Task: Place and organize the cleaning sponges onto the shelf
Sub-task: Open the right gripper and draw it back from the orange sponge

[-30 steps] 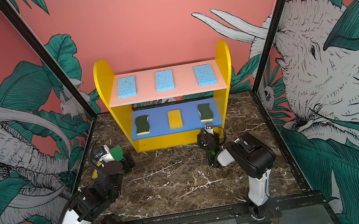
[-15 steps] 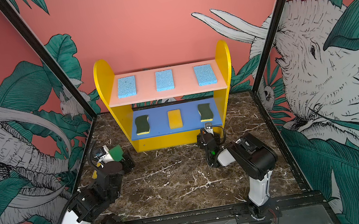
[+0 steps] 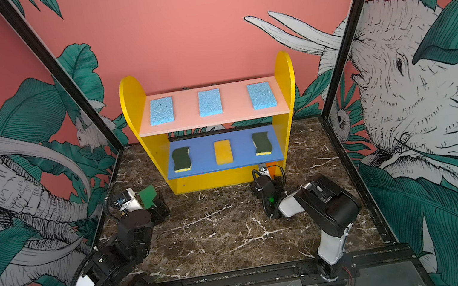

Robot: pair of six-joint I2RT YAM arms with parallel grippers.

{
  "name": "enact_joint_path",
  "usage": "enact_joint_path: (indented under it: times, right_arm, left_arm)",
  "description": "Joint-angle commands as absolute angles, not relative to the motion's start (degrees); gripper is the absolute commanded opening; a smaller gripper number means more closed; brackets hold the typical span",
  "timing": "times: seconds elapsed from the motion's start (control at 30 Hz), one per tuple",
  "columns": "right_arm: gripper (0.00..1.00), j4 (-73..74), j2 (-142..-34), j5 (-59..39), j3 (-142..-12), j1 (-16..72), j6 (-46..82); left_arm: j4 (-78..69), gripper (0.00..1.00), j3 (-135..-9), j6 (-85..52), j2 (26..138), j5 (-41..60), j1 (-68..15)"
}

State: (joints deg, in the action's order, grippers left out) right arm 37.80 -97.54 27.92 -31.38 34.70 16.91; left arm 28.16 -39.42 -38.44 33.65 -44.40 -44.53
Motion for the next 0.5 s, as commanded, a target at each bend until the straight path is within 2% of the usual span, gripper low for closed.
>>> enact_joint_path:
  times: [0.0, 0.47]
  right_arm:
    - [0.9, 37.09, -93.67, 32.02, -29.58, 36.45, 16.6]
    - [0.9, 37.82, -92.2, 32.73, -30.32, 37.22, 13.3]
  left_arm:
    - [30.17, 0.9, -38.67, -39.75, 32.79, -44.23, -44.41]
    - [32.76, 0.89, -39.38, -39.96, 32.35, -43.77, -44.47]
